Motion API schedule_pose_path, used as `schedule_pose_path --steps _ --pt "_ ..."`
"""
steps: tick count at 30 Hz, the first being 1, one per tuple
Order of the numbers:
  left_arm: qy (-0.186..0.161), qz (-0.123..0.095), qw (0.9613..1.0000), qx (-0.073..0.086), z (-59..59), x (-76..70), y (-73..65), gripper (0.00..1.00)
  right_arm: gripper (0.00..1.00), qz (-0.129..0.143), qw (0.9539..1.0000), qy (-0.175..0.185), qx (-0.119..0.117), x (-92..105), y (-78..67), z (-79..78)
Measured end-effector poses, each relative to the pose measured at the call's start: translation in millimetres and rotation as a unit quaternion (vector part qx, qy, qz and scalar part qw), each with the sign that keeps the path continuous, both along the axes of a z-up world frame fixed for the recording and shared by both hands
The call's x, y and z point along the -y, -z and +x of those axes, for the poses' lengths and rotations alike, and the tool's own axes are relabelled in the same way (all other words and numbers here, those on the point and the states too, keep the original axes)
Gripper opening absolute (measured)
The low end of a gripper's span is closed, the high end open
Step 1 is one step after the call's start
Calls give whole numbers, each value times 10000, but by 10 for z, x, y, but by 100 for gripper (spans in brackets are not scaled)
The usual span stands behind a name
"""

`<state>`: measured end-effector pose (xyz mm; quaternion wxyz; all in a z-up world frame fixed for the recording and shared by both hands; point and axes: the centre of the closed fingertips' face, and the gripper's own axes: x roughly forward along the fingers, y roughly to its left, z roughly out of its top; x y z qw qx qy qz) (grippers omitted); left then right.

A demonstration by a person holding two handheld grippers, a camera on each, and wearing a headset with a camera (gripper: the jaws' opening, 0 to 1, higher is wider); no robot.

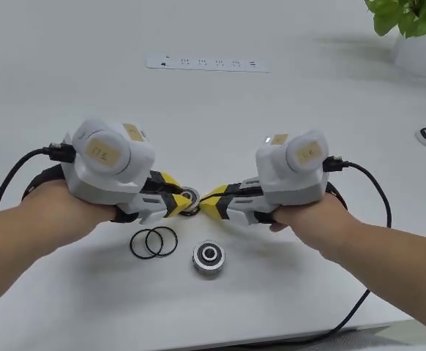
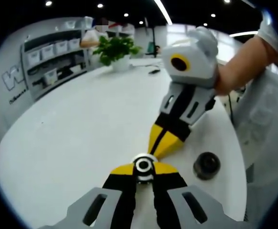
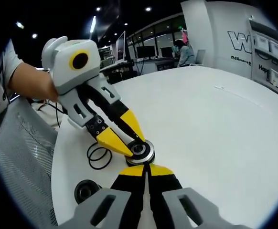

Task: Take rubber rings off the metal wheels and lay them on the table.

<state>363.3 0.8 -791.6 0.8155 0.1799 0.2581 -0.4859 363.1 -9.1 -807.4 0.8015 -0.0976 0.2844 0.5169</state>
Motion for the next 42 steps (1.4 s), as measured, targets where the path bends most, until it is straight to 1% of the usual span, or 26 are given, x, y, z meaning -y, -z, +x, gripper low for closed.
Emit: schedule_pose_path --steps 8,11,12,13,15,17,19,20,22,24,25,27,28,29,31,33,35,39,40,42 --pt "-13 25 10000 10 -3 8 -5 12 0 -228 9996 -49 167 2 -3 -1" --pt "-26 28 10000 14 -4 11 -6 12 0 -348 9990 -114 267 4 -5 -8" --pt "-27 28 10000 20 -5 12 -8 12 0 -377 9989 -92 246 9 -3 -14" --pt "-35 30 10000 17 -7 12 -8 12 0 -412 9986 -135 312 4 -8 -8" --pt "-42 29 10000 11 -10 12 -9 12 0 -423 9985 -142 314 5 -7 0" --pt "-48 24 10000 4 -12 12 -10 12 0 -306 9994 -40 164 12 -1 17" --pt "-54 20 10000 0 -13 11 -11 12 0 -119 9999 110 -46 18 -1 26" --pt "-54 18 10000 -1 -14 11 -11 12 0 -32 9997 190 -161 23 2 33" --pt "-53 19 10000 2 -14 11 -12 12 0 82 9990 310 -317 28 3 40" --pt "-59 17 10000 7 -14 12 -13 12 0 267 9970 482 -536 29 -4 38" --pt "-63 18 10000 13 -12 13 -13 12 0 380 9954 581 -666 38 -2 49" --pt "-66 19 10000 19 -10 15 -13 12 0 555 9922 780 -801 51 -20 76" --pt "-67 17 10000 19 -10 15 -14 12 0 685 9899 858 -895 47 -42 89" --pt "-69 14 10000 18 -9 16 -13 12 0 883 9852 1017 -1059 46 -77 105" --pt "-75 11 10000 21 -8 18 -13 12 0 1025 9815 1098 -1189 37 -95 110" --pt "-79 21 10000 25 -6 20 -13 12 0 999 9820 1093 -1172 42 -87 87" --pt "-86 25 10000 26 -5 21 -12 12 0 1041 9808 1119 -1207 34 -98 74" --pt "-85 40 10000 32 -2 21 -10 12 0 1109 9799 1121 -1220 25 -133 69" --pt "-91 43 9999 32 -1 21 -10 12 0 1181 9790 1107 -1241 13 -154 74" --pt "-97 52 9999 34 2 23 -9 12 0 1149 9796 1105 -1223 10 -153 81"
